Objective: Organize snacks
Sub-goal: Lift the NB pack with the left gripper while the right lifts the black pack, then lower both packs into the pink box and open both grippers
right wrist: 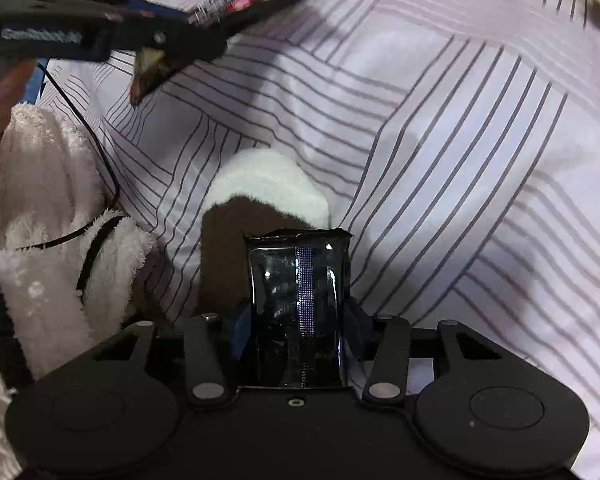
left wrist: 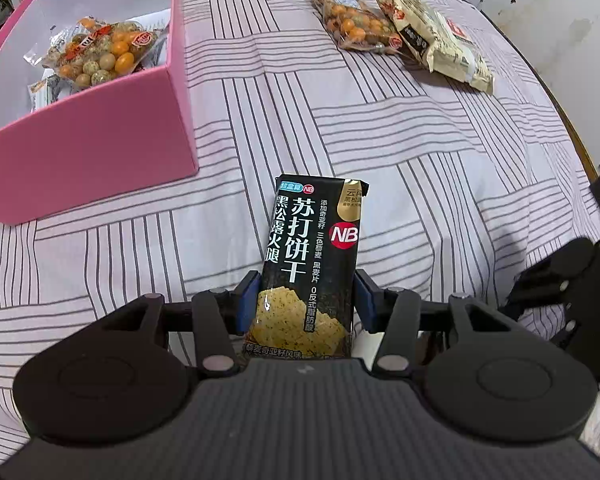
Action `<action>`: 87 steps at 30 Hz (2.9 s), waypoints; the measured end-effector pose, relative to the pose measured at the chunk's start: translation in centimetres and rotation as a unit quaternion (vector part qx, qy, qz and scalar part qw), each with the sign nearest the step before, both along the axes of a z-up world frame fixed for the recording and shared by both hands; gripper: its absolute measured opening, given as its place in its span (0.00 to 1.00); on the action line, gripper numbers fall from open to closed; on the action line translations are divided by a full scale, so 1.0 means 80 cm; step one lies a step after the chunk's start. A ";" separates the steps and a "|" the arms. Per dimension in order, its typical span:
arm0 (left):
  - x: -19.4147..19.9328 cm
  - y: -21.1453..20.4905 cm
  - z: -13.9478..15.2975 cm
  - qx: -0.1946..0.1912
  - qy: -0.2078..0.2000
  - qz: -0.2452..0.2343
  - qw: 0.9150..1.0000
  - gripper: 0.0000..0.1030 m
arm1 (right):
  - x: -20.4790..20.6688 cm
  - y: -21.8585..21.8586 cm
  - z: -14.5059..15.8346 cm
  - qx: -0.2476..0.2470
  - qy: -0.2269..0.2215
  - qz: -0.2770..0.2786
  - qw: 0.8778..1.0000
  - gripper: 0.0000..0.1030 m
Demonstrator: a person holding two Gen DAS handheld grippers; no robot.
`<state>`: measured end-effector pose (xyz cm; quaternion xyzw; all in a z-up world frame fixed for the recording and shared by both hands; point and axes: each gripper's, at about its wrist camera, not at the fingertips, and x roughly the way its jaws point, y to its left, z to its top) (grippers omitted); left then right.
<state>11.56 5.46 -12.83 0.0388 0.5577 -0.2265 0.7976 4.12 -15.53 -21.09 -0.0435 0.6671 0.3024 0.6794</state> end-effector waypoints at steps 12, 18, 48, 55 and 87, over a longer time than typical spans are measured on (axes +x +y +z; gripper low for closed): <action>-0.012 0.005 0.020 -0.001 -0.005 -0.003 1.000 0.47 | 0.034 0.015 0.085 -0.014 -0.132 0.017 0.991 0.51; -0.011 0.030 0.057 -0.015 -0.034 0.024 0.999 0.47 | 0.049 0.028 0.135 0.004 -0.191 0.028 0.981 0.51; 0.141 0.180 0.102 0.015 -0.153 0.307 0.939 0.47 | 0.257 0.205 0.154 0.135 -0.318 -0.028 0.938 0.51; 0.169 0.198 0.064 0.007 -0.125 0.358 0.925 0.49 | 0.285 0.208 0.122 0.165 -0.273 -0.078 0.944 0.54; 0.063 0.028 0.186 -0.036 -0.185 0.113 0.976 0.69 | 0.074 -0.063 0.256 0.075 -0.402 -0.140 0.902 0.75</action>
